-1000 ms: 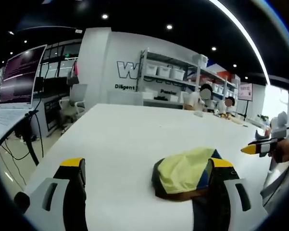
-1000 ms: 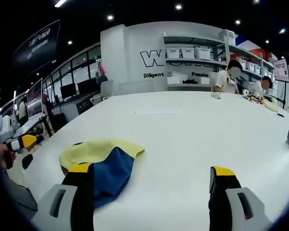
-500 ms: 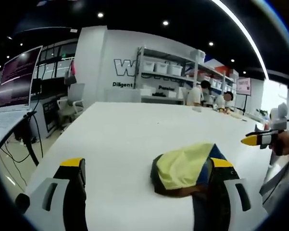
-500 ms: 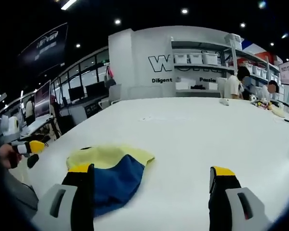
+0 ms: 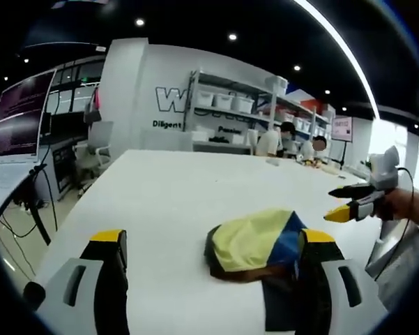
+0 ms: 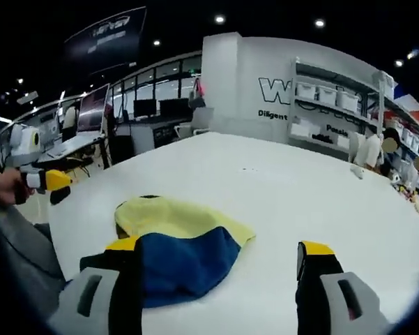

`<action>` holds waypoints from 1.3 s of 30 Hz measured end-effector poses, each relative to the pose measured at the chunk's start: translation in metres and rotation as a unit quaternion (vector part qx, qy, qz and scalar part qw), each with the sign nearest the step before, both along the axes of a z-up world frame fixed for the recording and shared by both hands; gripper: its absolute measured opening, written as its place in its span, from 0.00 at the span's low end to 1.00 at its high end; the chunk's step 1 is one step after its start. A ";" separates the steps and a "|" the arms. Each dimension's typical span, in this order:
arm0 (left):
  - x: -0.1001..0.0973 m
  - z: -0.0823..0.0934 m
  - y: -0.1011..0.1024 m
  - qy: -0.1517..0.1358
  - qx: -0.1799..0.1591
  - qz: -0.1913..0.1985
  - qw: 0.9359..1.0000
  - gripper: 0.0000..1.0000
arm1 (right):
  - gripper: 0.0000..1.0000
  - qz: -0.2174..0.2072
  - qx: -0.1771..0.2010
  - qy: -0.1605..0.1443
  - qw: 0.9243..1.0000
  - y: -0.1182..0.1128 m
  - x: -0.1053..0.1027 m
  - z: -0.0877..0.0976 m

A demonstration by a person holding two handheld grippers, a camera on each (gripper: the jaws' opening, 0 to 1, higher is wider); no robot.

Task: Fold the garment on the visible template until the final outline fits inside the template.

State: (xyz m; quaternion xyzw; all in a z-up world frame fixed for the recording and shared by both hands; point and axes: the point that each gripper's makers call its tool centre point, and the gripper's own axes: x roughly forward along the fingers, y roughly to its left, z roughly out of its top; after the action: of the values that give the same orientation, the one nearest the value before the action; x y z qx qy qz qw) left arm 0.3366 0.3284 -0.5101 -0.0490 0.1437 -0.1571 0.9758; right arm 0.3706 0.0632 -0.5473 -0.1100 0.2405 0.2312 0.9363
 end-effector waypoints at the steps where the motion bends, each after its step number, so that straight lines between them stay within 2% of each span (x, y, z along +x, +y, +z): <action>1: 0.000 -0.001 0.000 0.003 0.001 -0.004 1.000 0.95 | 0.89 0.002 0.007 -0.010 1.000 0.004 0.002 0.002; 3: -0.001 -0.001 0.000 0.005 0.006 -0.009 1.000 0.94 | 0.86 0.011 0.011 -0.007 1.000 0.010 0.002 0.001; 9: 0.003 -0.003 0.001 0.008 0.057 -0.034 0.998 0.91 | 0.80 0.059 -0.012 0.006 0.998 0.035 0.001 -0.007; 15: 0.006 -0.007 0.000 0.014 0.063 -0.044 0.997 0.90 | 0.72 0.114 -0.043 0.002 0.993 0.059 0.001 -0.016; 19: 0.009 -0.010 0.001 0.017 0.069 -0.048 0.996 0.89 | 0.66 0.150 -0.065 0.010 0.986 0.071 -0.004 -0.026; 22: 0.011 -0.014 0.001 0.020 0.074 -0.051 0.996 0.89 | 0.54 0.177 -0.086 0.013 0.980 0.079 -0.007 -0.033; 24: 0.015 -0.020 0.006 0.025 0.088 -0.052 0.994 0.88 | 0.51 0.214 -0.100 -0.002 0.972 0.094 -0.012 -0.032; 28: 0.016 -0.022 0.009 0.030 0.082 -0.051 0.995 0.88 | 0.45 0.247 -0.115 0.005 0.962 0.106 -0.016 -0.042; 31: 0.015 -0.025 0.007 0.032 0.087 -0.056 0.994 0.88 | 0.40 0.279 -0.141 0.004 0.950 0.112 -0.020 -0.049; 33: 0.015 -0.022 0.004 0.022 0.076 -0.062 0.995 0.88 | 0.38 0.311 -0.150 -0.006 0.939 0.120 -0.025 -0.050; 34: 0.015 -0.022 0.004 0.023 0.074 -0.062 0.995 0.88 | 0.36 0.314 -0.151 -0.002 0.937 0.121 -0.028 -0.052; 39: 0.018 -0.024 0.005 0.026 0.076 -0.060 0.995 0.87 | 0.28 0.357 -0.195 -0.007 0.914 0.128 -0.035 -0.061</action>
State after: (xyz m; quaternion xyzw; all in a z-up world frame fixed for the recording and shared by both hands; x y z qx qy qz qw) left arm 0.3547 0.3339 -0.5344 0.0305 0.1830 -0.2027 0.9615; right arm 0.3352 0.1912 -0.6082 -0.3708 0.2194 0.4974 0.7530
